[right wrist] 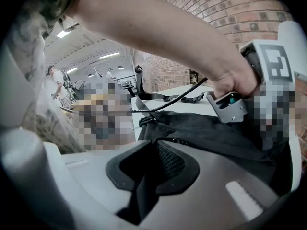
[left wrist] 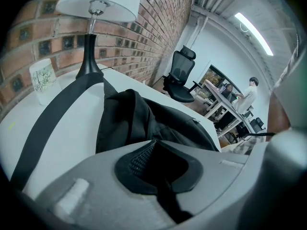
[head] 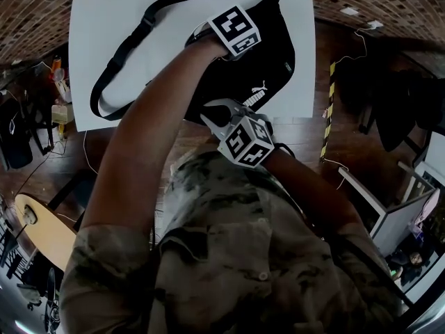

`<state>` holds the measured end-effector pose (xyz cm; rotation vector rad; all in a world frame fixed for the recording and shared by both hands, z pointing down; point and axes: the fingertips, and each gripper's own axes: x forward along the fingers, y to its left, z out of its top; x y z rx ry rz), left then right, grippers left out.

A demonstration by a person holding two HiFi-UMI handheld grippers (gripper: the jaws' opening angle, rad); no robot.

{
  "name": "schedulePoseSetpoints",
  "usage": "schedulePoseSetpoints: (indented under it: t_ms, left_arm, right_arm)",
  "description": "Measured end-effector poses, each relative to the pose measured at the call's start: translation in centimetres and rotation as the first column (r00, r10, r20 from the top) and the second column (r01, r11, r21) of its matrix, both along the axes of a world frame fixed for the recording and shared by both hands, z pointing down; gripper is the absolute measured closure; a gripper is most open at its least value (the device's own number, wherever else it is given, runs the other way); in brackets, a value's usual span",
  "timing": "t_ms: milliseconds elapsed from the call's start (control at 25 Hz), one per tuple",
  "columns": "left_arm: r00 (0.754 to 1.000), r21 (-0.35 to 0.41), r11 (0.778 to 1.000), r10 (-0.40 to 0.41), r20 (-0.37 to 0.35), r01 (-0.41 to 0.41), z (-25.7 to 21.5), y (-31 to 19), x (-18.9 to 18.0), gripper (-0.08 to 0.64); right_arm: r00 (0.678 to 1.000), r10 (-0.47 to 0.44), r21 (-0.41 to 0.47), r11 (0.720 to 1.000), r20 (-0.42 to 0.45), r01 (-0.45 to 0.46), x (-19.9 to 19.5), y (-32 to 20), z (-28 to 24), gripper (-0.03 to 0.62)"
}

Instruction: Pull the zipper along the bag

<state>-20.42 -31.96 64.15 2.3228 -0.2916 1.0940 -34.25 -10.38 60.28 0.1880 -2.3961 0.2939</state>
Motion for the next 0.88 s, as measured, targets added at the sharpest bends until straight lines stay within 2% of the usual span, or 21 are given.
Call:
schedulePoseSetpoints:
  t_ms: [160, 240, 320, 360, 440, 520, 600, 720, 880]
  left_arm:
    - [1.0, 0.071, 0.997, -0.008, 0.005, 0.007, -0.5, -0.1, -0.3, 0.558]
    - [0.999, 0.126, 0.991, -0.051, -0.002, 0.05, -1.3, -0.5, -0.8, 0.557]
    - [0.99, 0.196, 0.971, -0.132, -0.043, 0.137, -3.3, -0.9, -1.5, 0.557]
    - [0.98, 0.238, 0.951, -0.182, -0.08, 0.196, -4.9, -1.3, -2.0, 0.558]
    - [0.944, 0.316, 0.892, -0.28, -0.174, 0.323, -8.8, -1.5, -3.3, 0.558]
    - [0.894, 0.359, 0.823, -0.365, -0.26, 0.441, -12.3, -0.2, -4.6, 0.558]
    - [0.837, 0.379, 0.749, -0.448, -0.314, 0.543, -15.2, 2.7, -5.6, 0.558]
    - [0.749, 0.416, 0.623, -0.557, -0.358, 0.662, -19.4, 9.0, -5.6, 0.557]
    - [0.616, 0.415, 0.464, -0.672, -0.411, 0.783, -23.5, 20.2, -2.1, 0.558]
  right_arm:
    - [0.999, -0.01, -0.017, 1.0, -0.036, 0.009, 1.7, 0.1, 0.2, 0.464]
    - [0.998, -0.035, -0.035, 0.999, -0.054, 0.033, 3.0, 0.8, 0.0, 0.419]
    - [0.997, -0.053, -0.044, 0.998, -0.057, 0.051, 5.0, 1.7, -0.6, 0.418]
    - [0.997, -0.052, -0.046, 0.998, -0.049, 0.049, 6.2, 2.0, -1.0, 0.417]
    - [0.999, -0.033, -0.043, 0.999, -0.016, 0.032, 9.0, 1.8, -2.0, 0.42]
    - [0.999, -0.015, -0.024, 1.0, 0.032, 0.016, 12.1, 1.3, -3.4, 0.428]
    - [0.996, -0.013, 0.012, 1.0, 0.089, 0.012, 15.4, 1.0, -5.1, 0.438]
    - [0.987, -0.029, 0.063, 0.998, 0.158, 0.02, 20.7, 1.2, -7.9, 0.446]
    - [0.971, -0.072, 0.105, 0.993, 0.229, 0.049, 27.4, 3.2, -11.3, 0.457]
